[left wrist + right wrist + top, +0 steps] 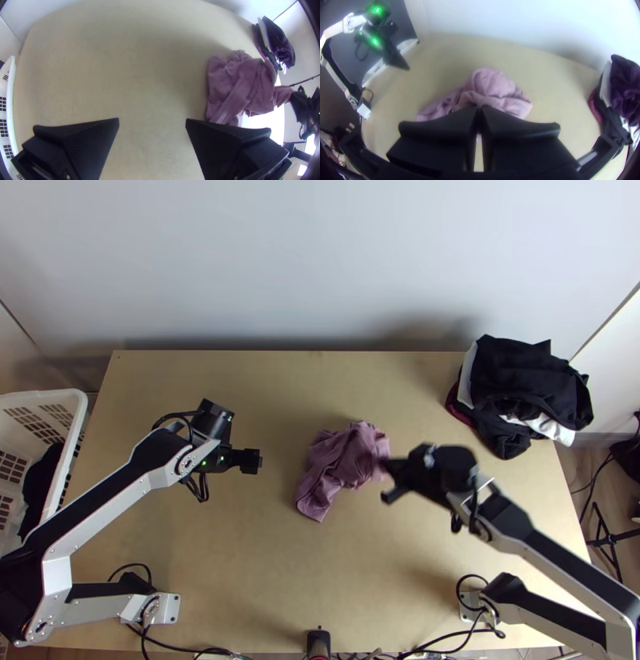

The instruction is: Fold the t-shirt

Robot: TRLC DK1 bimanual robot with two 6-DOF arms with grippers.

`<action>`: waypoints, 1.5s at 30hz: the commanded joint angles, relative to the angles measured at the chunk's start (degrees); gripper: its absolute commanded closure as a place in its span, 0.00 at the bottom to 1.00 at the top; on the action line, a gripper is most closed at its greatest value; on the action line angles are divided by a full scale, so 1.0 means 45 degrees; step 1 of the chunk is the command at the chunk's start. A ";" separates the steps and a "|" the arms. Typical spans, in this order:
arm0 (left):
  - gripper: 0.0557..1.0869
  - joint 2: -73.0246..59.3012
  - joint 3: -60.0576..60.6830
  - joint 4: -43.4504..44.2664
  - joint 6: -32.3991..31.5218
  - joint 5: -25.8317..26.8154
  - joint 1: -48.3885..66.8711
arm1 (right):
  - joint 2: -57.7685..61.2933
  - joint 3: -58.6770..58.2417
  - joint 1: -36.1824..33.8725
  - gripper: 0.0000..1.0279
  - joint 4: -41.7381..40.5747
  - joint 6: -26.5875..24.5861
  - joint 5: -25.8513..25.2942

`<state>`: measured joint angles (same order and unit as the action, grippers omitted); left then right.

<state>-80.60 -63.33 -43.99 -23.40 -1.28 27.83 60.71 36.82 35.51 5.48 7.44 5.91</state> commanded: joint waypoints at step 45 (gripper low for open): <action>0.05 -0.3398 -0.1571 0.3916 -0.0211 0.0284 0.7447 | 0.1841 1.0080 -0.2285 0.97 -0.0494 -0.0619 -0.3716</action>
<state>-90.08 -65.91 -33.17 -23.88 0.51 55.99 71.11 84.82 25.43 3.25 4.62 -10.35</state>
